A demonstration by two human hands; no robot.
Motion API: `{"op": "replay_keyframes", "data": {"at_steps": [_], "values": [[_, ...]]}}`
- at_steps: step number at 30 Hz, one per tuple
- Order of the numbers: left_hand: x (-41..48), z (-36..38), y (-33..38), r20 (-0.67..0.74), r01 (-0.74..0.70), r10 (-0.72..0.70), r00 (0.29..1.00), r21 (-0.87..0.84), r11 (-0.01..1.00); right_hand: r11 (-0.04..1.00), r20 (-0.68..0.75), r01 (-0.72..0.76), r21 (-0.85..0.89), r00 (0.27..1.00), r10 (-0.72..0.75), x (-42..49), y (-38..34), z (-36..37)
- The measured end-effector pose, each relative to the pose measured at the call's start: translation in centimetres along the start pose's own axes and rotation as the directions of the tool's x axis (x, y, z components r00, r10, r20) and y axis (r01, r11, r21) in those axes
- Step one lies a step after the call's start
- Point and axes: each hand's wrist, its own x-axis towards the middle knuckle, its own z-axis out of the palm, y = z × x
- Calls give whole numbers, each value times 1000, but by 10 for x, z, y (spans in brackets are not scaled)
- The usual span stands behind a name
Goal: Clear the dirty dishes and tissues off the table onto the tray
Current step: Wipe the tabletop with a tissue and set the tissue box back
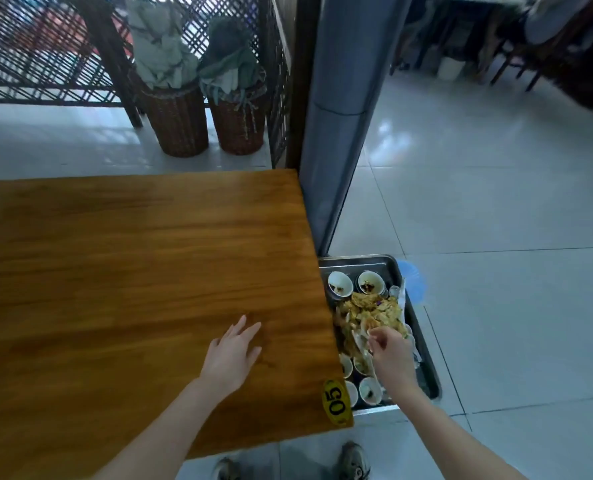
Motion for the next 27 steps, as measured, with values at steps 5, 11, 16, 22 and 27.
{"op": "replay_keyframes", "data": {"at_steps": [5,11,16,22,27], "values": [[-8,19,58,-47,116,-120,992,-81,990,997,79,14,-74,997,-8,42,39,-49],[-32,45,105,-119,245,-270,955,-194,950,984,214,67,-164,976,-31,71,75,-82],[-56,61,124,-157,294,-332,930,-224,929,980,256,124,-158,963,-81,68,88,-98],[-79,64,139,-222,287,-341,913,-243,927,972,275,188,-137,950,-145,59,84,-109],[-105,73,149,-309,289,-340,888,-199,936,952,346,260,-162,918,-192,34,75,-122]]}}
